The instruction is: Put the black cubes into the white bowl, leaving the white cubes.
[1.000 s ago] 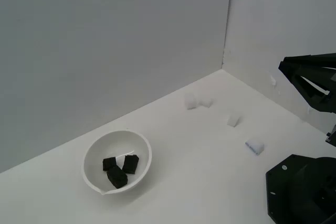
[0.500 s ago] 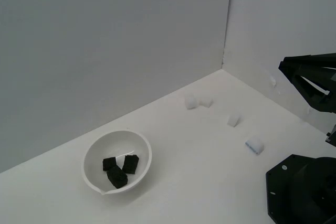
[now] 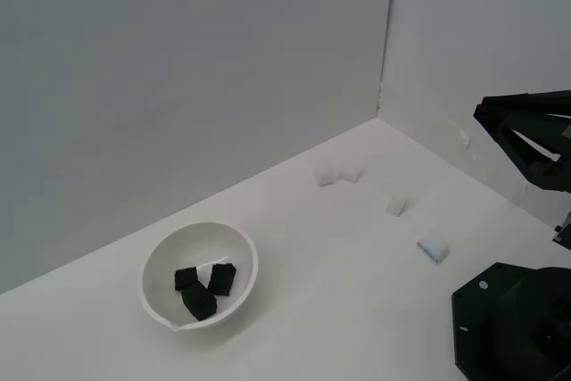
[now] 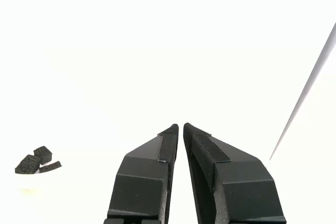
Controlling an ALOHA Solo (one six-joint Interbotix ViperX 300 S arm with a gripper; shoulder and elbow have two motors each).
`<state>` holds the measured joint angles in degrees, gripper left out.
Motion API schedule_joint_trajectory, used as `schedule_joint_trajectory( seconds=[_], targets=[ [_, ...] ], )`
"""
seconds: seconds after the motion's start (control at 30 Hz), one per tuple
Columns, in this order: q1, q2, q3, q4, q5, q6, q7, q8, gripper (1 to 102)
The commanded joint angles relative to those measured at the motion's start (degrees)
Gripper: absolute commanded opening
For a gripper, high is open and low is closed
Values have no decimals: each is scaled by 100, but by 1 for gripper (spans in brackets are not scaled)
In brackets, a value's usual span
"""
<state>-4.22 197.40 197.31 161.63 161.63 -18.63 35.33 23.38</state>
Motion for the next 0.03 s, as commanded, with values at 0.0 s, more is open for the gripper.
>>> schedule_joint_trajectory(
  seconds=[0.0],
  targets=[
    [-44, 149, 167, -26, -18, -70, 0, 70, 3]
  ],
)
